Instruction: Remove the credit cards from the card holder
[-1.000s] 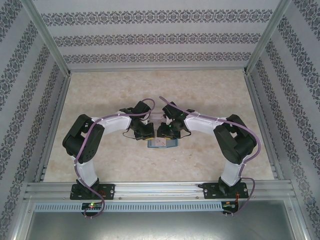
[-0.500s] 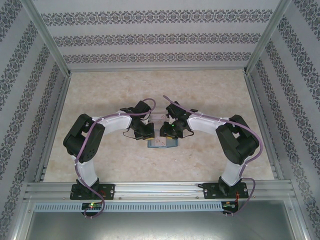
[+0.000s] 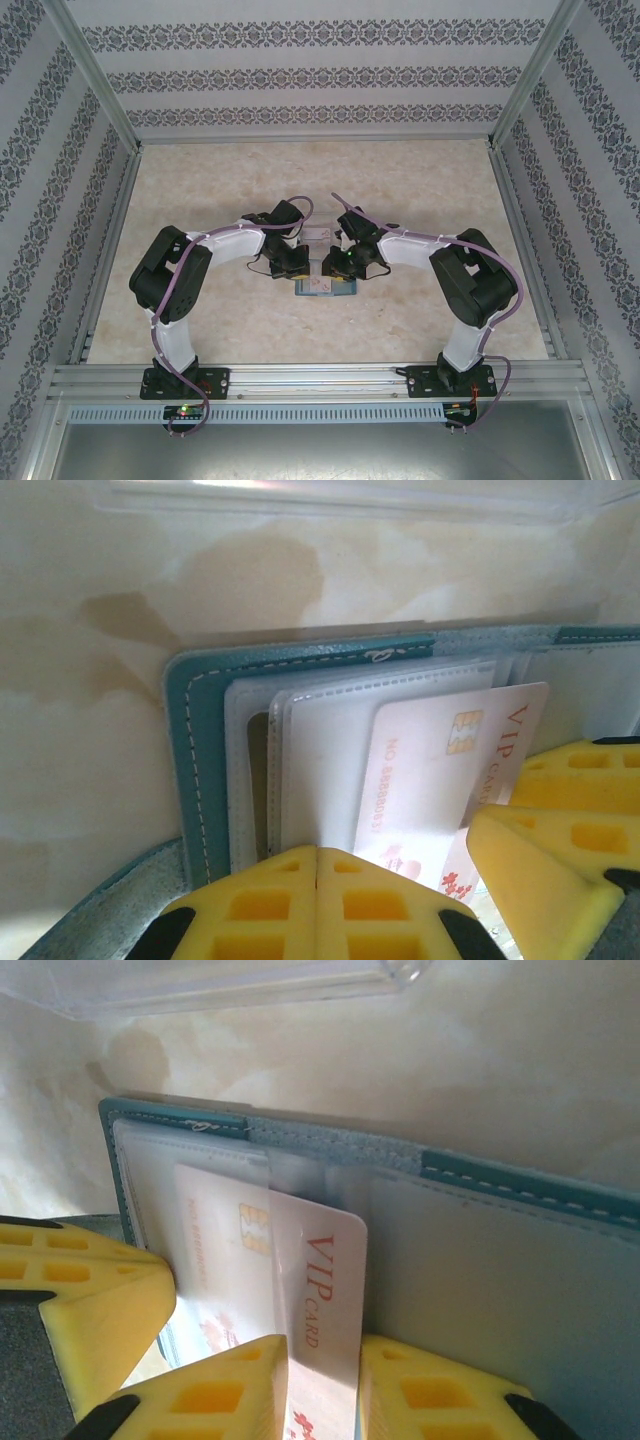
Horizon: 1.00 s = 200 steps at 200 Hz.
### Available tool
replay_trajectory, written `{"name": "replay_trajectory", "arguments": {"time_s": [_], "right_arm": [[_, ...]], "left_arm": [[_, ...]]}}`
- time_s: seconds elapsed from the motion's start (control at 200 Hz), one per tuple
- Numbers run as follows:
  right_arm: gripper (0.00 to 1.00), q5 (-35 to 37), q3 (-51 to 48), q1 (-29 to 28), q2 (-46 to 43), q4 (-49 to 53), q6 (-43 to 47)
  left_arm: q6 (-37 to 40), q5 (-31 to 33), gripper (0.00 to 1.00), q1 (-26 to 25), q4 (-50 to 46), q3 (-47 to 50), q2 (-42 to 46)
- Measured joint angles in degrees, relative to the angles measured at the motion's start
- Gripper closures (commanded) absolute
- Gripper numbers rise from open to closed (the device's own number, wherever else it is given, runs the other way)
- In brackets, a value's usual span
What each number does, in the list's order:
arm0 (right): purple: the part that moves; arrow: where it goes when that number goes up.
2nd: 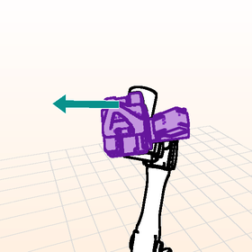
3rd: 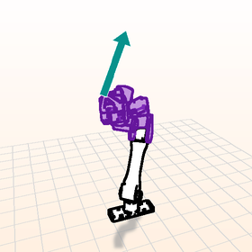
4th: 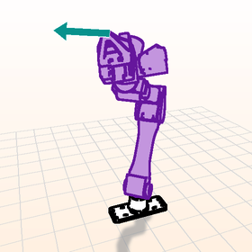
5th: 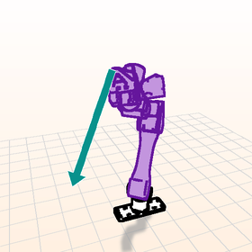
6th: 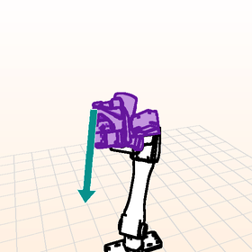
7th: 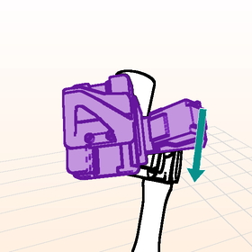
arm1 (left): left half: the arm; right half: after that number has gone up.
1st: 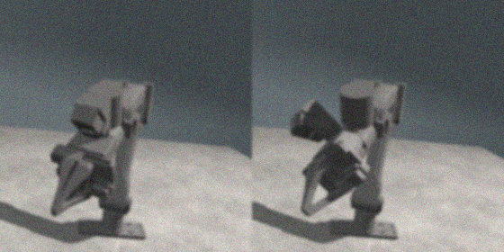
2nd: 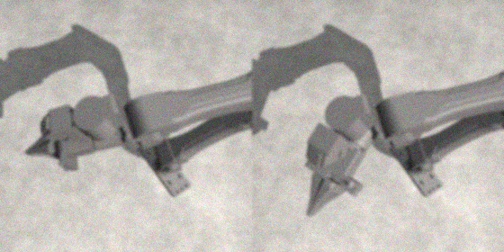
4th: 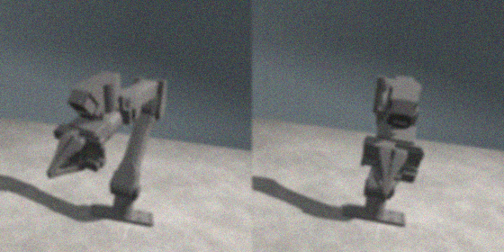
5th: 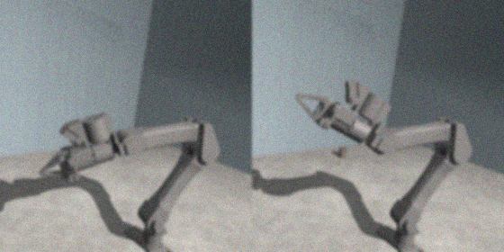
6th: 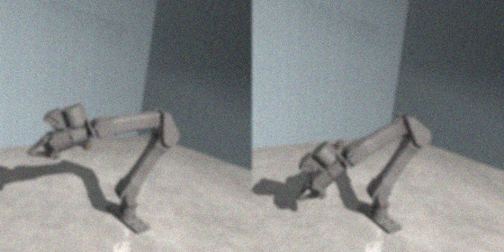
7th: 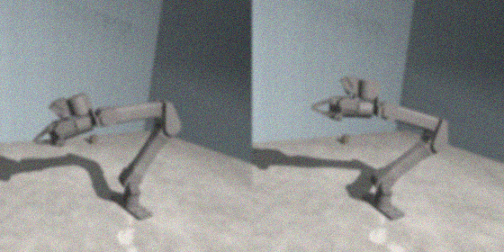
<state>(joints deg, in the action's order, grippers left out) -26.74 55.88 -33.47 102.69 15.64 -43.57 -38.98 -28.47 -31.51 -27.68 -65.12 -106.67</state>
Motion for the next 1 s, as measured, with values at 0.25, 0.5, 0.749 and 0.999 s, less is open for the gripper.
{"name": "replay_trajectory", "arguments": {"time_s": [0.25, 0.5, 0.749, 0.999], "right_arm": [[0.88, -2.75, -1.95, 1.11, -0.02, -3.02, -1.11], [0.95, -3.13, -2.05, 1.11, -1.27, -3.61, -1.09], [0.96, -1.2, -2.05, 1.14, -3.37, -1.16, 0.59], [0.96, 4.35, -0.81, 1.14, -5.46, 6.29, 4.13]], "left_arm": [[0.04, 0.07, 0.97, 0.0, -0.04, 0.0, 0.0], [0.13, 0.22, 0.97, -0.04, -0.26, -0.15, 0.0], [0.48, 0.24, 0.97, -0.04, -0.39, -0.17, 0.0], [0.74, 0.24, 0.97, -0.04, -0.39, -0.17, 0.0]]}}
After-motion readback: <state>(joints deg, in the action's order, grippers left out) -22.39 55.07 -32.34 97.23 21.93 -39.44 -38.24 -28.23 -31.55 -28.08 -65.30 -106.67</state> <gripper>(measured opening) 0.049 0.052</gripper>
